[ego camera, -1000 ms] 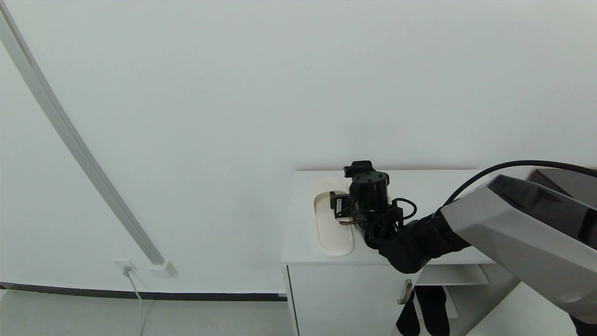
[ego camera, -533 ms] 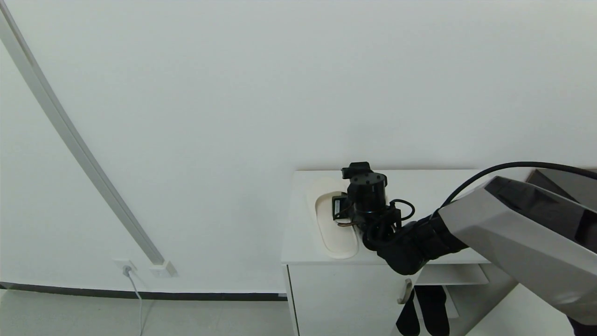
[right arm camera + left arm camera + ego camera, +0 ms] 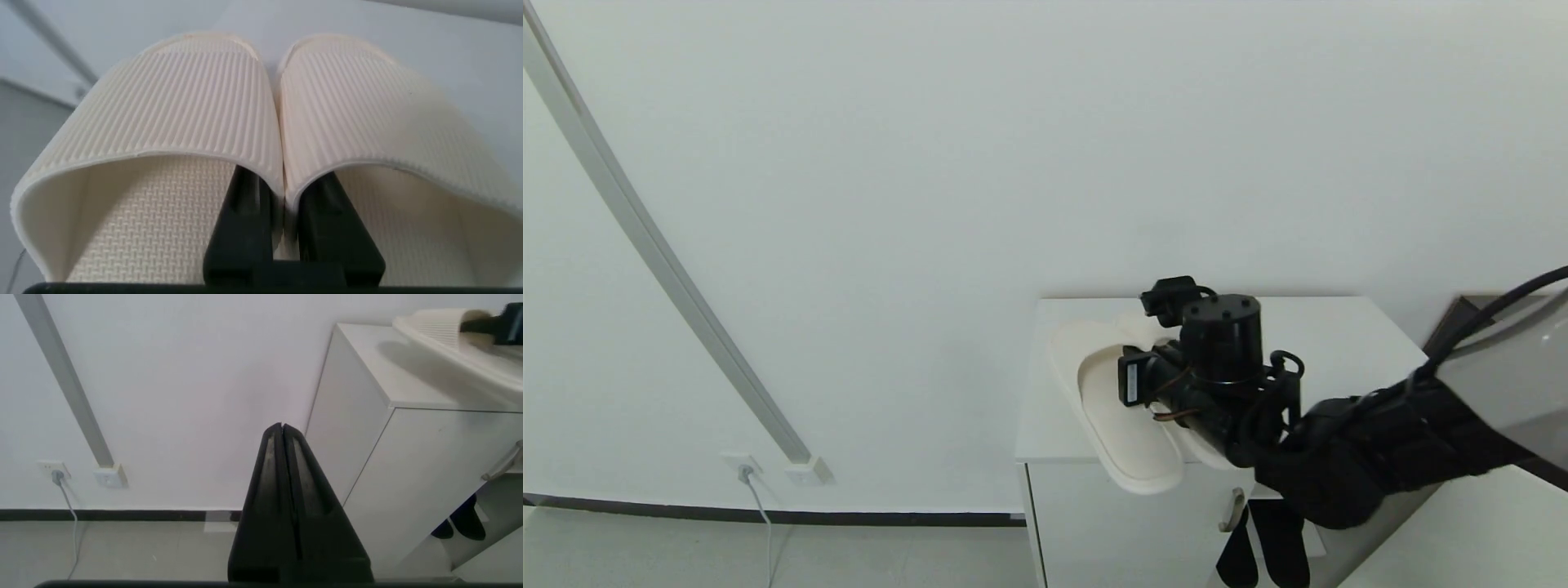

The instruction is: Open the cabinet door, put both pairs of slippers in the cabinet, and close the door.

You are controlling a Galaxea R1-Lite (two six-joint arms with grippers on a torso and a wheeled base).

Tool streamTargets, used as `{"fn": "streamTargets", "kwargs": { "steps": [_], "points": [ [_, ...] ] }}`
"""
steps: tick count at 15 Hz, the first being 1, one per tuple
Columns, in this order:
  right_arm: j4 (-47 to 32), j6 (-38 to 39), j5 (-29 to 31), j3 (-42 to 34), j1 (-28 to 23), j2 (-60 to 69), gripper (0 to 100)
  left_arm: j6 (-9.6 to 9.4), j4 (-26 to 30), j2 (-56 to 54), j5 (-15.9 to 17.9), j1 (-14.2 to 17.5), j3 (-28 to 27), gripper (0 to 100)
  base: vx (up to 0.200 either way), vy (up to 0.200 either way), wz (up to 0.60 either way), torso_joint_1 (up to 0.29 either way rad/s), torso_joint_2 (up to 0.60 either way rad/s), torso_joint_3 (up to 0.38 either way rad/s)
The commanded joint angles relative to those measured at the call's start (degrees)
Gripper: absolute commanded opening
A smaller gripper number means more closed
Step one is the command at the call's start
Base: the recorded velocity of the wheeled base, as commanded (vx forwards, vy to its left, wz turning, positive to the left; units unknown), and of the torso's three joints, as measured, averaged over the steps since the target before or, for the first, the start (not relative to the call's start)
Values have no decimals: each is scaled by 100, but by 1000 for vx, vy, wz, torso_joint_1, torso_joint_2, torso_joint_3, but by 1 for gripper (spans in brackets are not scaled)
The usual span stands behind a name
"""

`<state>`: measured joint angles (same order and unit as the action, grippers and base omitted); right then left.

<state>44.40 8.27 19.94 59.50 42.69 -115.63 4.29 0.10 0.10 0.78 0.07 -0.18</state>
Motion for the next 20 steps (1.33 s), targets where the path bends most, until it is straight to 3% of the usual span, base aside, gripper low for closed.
{"fn": "streamTargets", "kwargs": {
  "steps": [1,2,5,14,20],
  "points": [
    [-10,8,-825,-1292,64,1508,0,2,-1,-1,1,1,1,0,0,0,0,0,0,0],
    [-107,-9,-1098,-1573,73,1851,0,2,-1,-1,1,1,1,0,0,0,0,0,0,0],
    [-757,-79,-1124,-1679,266,2369,0,2,-1,-1,1,-7,1,0,0,0,0,0,0,0],
    [-810,-88,-1107,-1731,301,2255,0,10,-1,-1,1,1,1,0,0,0,0,0,0,0],
    [-792,-88,-1098,-1723,328,2150,0,10,-1,8,1,1,1,0,-200,0,0,3,2,5]
  ]
}}
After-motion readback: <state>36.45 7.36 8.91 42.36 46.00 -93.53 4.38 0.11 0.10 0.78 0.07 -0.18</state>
